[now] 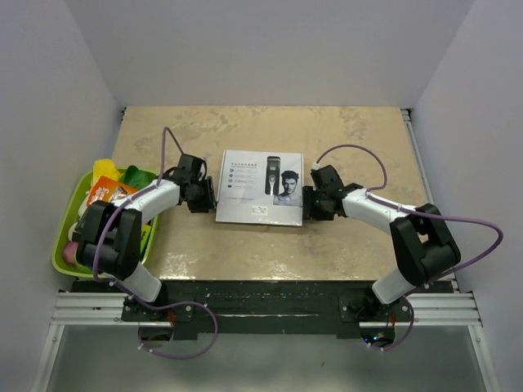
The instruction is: Sort the hair-cutting tools
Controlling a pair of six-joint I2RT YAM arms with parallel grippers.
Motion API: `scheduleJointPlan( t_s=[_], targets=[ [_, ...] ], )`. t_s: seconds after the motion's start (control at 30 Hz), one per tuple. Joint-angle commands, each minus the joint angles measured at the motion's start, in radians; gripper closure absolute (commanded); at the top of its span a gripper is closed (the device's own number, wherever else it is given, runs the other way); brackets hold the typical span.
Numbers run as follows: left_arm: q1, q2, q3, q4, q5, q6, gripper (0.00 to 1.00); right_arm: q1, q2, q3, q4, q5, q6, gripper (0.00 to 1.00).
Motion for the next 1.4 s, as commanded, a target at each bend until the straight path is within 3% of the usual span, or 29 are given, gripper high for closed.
scheduleJointPlan(
  t_s=[0.0,0.5,0.8,1.37],
  targets=[
    [-0.045,-0.015,0.013,-0.004,0.046,-0.006,0.57,0.033,-0.046,0.001,0.044,-0.001,0.021,0.46],
    [-0.045,-0.055,0.055,-0.084,-0.044,0.015,0.57,0.034,-0.096,0.015,-0.010,0.110,-0.005,0.45],
    [-0.045,-0.159,0.104,-0.165,-0.109,0.037,0.57,0.036,-0.196,0.055,-0.092,0.159,-0.038,0.45],
    [-0.055,-0.161,0.061,-0.102,0.014,0.017,0.57,0.115,-0.213,0.021,-0.059,0.069,0.008,0.46]
  ],
)
